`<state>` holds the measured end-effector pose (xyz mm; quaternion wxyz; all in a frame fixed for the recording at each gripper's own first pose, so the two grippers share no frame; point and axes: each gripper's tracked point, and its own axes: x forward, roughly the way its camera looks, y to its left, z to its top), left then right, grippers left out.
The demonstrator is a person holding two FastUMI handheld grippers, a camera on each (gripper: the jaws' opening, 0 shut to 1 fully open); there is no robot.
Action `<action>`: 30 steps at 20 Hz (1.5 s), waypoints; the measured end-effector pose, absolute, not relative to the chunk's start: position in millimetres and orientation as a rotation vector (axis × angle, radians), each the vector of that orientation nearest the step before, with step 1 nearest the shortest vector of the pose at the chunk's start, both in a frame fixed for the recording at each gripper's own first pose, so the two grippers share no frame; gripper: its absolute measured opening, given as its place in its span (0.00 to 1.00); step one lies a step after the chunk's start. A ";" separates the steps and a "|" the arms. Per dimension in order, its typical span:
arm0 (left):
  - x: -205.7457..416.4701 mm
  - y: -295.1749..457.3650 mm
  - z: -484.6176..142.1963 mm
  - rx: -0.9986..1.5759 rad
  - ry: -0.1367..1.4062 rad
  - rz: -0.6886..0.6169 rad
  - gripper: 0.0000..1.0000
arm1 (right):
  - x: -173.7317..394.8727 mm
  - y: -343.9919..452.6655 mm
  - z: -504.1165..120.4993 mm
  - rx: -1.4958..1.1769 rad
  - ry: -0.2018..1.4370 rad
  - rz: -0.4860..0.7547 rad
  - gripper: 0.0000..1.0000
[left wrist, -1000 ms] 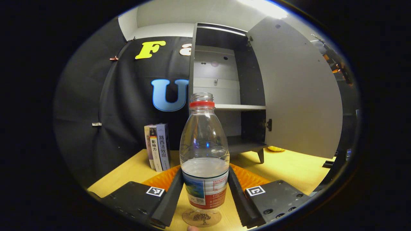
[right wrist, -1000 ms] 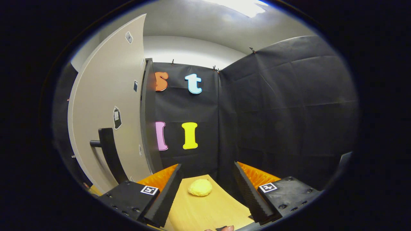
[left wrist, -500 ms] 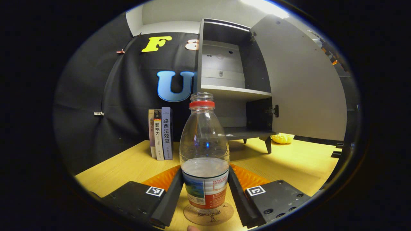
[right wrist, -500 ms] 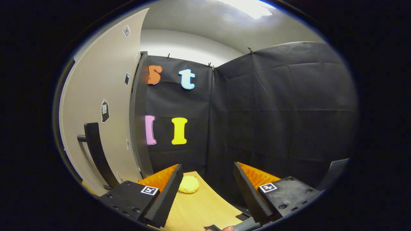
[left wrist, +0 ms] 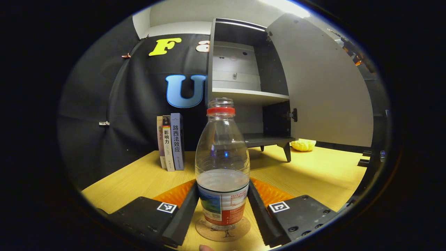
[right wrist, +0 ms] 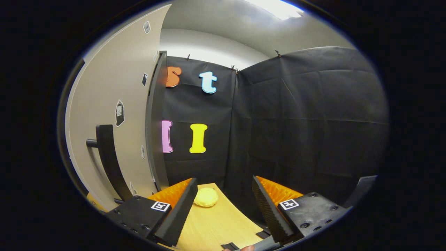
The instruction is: Open the cabinet door with the right hand, grasp the bottle in the cabinet with the left hand and place it on the coaster, then close the cabinet door with the right hand.
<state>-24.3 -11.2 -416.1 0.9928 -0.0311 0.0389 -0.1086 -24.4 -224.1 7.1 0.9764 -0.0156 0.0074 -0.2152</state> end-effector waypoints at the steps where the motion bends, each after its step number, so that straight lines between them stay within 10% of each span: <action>1: -25.7 -9.7 -417.7 -0.061 0.085 -0.212 0.85 | -24.6 -224.7 7.2 -0.020 0.012 -0.435 0.94; 10: -55.8 5.5 -395.8 -0.063 0.162 -0.169 0.94 | -22.5 -229.6 6.8 0.004 0.000 -0.411 0.98; 30: -53.8 12.1 -56.1 -0.103 0.050 0.029 0.93 | 1.4 -180.3 1.3 0.037 0.014 -0.217 0.98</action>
